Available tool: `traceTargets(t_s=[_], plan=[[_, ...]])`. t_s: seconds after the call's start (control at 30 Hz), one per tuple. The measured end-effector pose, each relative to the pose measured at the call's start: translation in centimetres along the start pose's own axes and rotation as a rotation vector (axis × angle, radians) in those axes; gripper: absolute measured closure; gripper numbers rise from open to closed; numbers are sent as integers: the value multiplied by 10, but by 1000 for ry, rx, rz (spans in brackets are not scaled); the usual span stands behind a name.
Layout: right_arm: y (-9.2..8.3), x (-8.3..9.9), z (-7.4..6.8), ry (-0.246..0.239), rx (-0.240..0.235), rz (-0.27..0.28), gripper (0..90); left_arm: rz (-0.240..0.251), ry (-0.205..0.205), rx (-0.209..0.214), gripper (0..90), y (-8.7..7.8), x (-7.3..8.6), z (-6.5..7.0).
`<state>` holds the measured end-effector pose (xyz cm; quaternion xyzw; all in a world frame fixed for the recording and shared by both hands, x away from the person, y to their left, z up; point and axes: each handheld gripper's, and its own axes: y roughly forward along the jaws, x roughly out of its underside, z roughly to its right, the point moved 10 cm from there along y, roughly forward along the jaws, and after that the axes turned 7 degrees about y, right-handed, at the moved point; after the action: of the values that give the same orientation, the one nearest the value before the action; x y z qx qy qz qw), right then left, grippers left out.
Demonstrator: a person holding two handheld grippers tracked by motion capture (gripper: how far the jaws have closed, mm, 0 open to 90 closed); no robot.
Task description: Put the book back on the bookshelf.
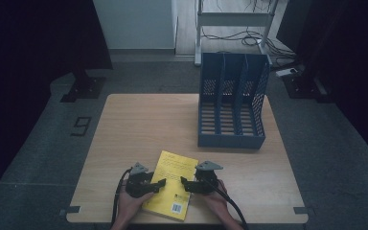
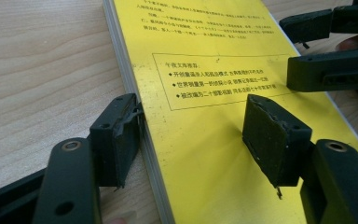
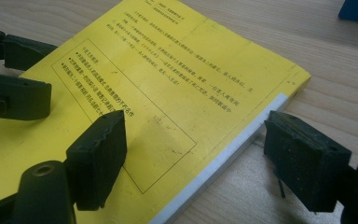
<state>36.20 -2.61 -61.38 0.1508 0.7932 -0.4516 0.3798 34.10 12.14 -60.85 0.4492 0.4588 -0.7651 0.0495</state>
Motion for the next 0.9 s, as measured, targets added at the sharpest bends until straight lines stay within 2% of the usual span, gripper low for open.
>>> traceTargets(t_s=[0.6, 0.87, 0.9], plan=[[-1, 1, -1, 14, 14, 6, 219, 7, -8, -15, 387, -2, -2, 0], [-1, 1, -1, 12, 19, 9, 224, 46, -6, -20, 401, -9, -9, 4], [-1, 1, -2, 12, 21, 11, 227, 73, -7, -14, 405, -12, -14, 6]])
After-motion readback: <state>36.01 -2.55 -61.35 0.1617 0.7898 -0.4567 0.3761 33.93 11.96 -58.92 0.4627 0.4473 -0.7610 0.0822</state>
